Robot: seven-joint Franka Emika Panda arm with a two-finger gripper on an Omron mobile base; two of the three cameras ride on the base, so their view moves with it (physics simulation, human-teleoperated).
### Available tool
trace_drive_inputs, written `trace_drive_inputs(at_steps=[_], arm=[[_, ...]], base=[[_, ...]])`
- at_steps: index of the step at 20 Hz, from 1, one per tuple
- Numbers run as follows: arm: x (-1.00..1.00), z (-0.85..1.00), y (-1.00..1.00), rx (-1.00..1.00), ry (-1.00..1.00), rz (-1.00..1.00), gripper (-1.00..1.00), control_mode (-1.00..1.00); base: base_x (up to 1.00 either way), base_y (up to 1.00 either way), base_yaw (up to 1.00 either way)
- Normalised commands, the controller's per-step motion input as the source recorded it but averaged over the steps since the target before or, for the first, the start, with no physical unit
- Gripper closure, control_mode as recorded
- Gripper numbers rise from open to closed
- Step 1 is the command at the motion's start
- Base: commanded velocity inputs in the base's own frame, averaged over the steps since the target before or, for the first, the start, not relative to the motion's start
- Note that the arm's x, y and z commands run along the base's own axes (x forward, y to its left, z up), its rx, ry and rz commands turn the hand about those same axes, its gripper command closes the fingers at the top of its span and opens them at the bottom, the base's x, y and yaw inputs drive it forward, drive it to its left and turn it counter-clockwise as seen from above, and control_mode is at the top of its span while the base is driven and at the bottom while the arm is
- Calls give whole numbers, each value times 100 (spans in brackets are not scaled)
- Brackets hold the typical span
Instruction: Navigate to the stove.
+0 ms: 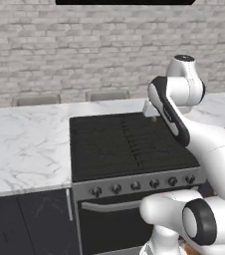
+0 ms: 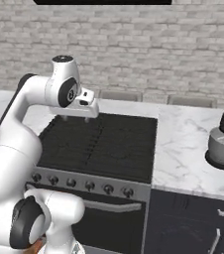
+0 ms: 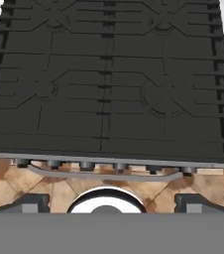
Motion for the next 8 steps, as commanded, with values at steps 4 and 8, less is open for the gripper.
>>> trace_drive_inputs(at_steps=[4,8], arm=[[0,0,0,0,0,0,-100,100],[0,0,0,0,0,0,-100,100]], base=[[22,-1,12],[25,0,2]])
